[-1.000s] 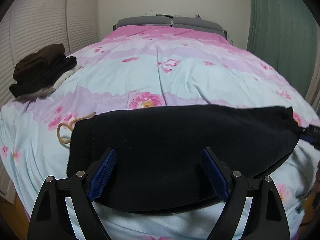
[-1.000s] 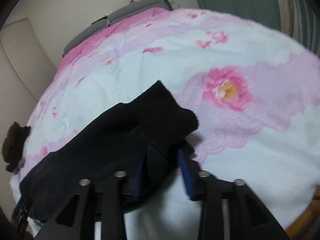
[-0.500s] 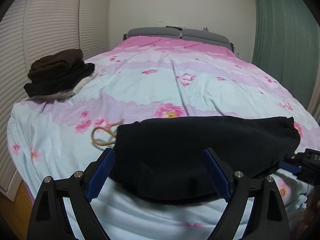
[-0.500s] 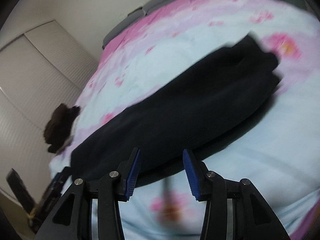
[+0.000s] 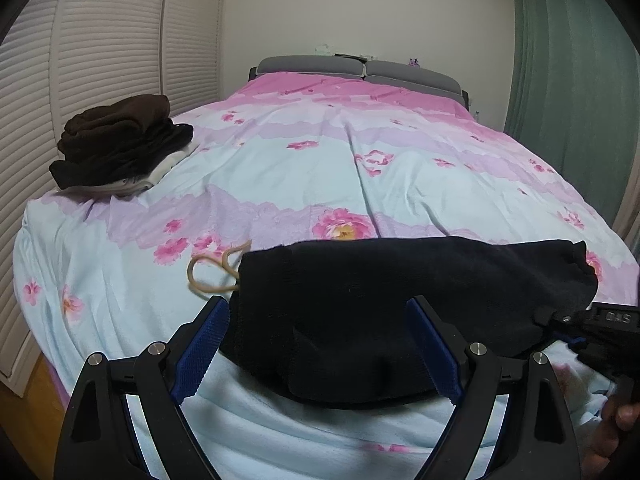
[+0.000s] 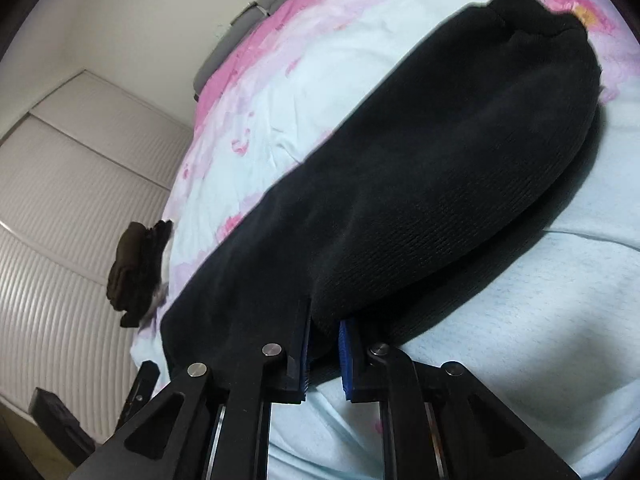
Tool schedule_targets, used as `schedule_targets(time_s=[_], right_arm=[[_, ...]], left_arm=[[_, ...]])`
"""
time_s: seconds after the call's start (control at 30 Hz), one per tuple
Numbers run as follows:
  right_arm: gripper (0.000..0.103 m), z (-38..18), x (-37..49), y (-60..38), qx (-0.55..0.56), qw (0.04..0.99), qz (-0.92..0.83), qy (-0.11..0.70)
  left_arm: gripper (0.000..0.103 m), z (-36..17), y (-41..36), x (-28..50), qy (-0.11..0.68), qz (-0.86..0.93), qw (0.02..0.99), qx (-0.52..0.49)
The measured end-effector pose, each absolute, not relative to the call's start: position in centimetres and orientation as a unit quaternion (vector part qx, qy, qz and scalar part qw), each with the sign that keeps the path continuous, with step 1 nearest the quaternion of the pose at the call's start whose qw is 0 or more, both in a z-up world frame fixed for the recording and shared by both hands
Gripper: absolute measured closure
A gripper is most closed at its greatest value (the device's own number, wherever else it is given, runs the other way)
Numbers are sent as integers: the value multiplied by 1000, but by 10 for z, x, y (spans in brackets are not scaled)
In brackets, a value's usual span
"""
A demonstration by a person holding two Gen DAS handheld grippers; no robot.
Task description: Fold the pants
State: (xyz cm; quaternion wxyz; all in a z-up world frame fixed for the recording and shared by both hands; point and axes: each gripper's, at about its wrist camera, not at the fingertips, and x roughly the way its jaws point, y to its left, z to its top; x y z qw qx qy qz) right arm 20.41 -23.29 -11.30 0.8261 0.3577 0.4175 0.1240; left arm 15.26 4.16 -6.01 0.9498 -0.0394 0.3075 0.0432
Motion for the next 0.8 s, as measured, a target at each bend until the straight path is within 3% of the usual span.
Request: schedule_targets(time_s=[0.13, 0.3, 0.37, 0.47, 0.5, 0.67, 0.8], right_arm=[[91, -88, 183, -226, 306, 862, 121, 385], [90, -121, 191, -226, 291, 845, 125, 430], [86, -126, 194, -228, 289, 848, 133, 424], [70, -123, 197, -224, 274, 850, 152, 423], [69, -120, 197, -222, 269, 849, 157, 427], [64, -85, 174, -233, 246, 841, 197, 441], [64, -41, 206, -238, 131, 855, 271, 422]], left_arm=[[10, -60, 39, 152, 303, 38, 952, -39], [10, -73, 36, 156, 316, 37, 947, -32], [10, -76, 35, 157, 319, 37, 947, -30], [10, -76, 33, 160, 318, 34, 947, -35], [10, -74, 32, 160, 317, 32, 947, -38], [9, -69, 19, 167, 311, 23, 949, -48], [7, -68, -1, 185, 314, 30, 948, -45]])
